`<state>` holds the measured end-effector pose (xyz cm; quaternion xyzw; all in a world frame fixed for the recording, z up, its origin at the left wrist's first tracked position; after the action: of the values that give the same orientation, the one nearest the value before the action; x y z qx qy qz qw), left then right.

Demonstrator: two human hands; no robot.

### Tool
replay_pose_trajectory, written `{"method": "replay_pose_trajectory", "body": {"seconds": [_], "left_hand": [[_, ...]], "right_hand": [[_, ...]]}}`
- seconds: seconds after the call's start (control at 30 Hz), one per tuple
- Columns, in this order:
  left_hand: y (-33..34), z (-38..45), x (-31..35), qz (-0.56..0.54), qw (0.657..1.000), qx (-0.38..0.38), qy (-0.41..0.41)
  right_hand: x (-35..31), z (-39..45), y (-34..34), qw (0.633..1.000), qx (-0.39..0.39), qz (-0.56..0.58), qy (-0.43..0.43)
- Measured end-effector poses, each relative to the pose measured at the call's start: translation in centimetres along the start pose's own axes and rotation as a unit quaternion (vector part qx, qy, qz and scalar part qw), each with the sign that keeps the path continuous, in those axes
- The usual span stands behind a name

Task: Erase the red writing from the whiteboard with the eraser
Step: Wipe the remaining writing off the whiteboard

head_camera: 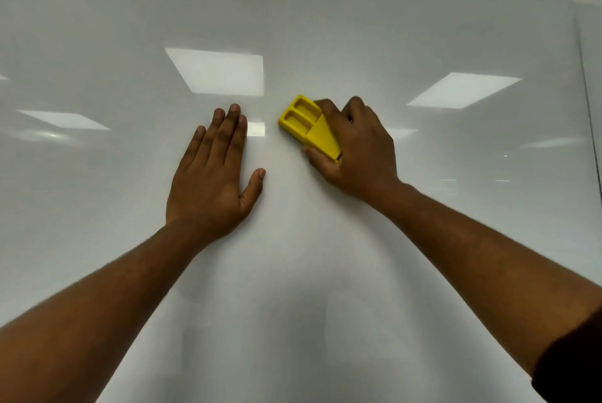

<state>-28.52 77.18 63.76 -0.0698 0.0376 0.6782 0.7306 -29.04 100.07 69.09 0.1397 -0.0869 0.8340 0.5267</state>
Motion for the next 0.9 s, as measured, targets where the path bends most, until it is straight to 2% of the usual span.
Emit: {"method": "replay_pose_trajectory", "body": {"seconds": [0.1, 0.27, 0.33, 0.4, 0.6, 0.7, 0.77, 0.83, 0.9], "left_hand": [[-0.1, 0.0, 0.0, 0.002, 1.0, -0.003, -0.003], [0.2, -0.1, 0.0, 0.002, 1.0, -0.006, -0.007], [0.3, -0.1, -0.1, 0.002, 1.0, -0.001, -0.006], [0.4, -0.1, -0.1, 0.0, 1.0, 0.003, -0.005], [0.1, 0.0, -0.1, -0.006, 1.0, 0.012, 0.001], [-0.1, -0.1, -0.1, -0.011, 1.0, 0.002, 0.001], [0.0, -0.3, -0.1, -0.012, 1.0, 0.001, -0.001], [0.2, -0.3, -0.1, -0.014, 1.0, 0.0, -0.003], [0.3, -0.3, -0.2, -0.013, 1.0, 0.0, -0.006]], "right_hand": [[1.2, -0.4, -0.6, 0.999, -0.014, -0.029, -0.022], [6.6, 4.6, -1.4, 0.987, 0.028, -0.039, 0.152], [6.5, 5.4, -1.1, 0.984, 0.035, -0.036, 0.168], [5.0, 4.9, -1.0, 0.989, 0.026, -0.039, 0.141], [-1.4, -3.6, -0.6, 0.999, -0.023, -0.006, -0.035], [-0.6, -5.5, -1.2, 0.995, -0.056, -0.002, -0.088], [2.0, -4.1, -1.7, 0.999, -0.041, -0.02, -0.028], [4.8, -1.7, -2.3, 0.993, 0.004, -0.019, 0.117], [5.6, 0.1, -2.3, 0.97, 0.047, -0.005, 0.24]]}}
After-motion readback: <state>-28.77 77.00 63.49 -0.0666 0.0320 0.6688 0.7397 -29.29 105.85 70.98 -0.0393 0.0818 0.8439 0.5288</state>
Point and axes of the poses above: each hand's wrist, its own z-axis towards the middle knuckle, its own y-axis out of the palm, x = y × z, the point moved 5 cm from there along z, towards the middle knuckle, and after that the axes turned 5 degrees about -y, right-handed, at the moved point
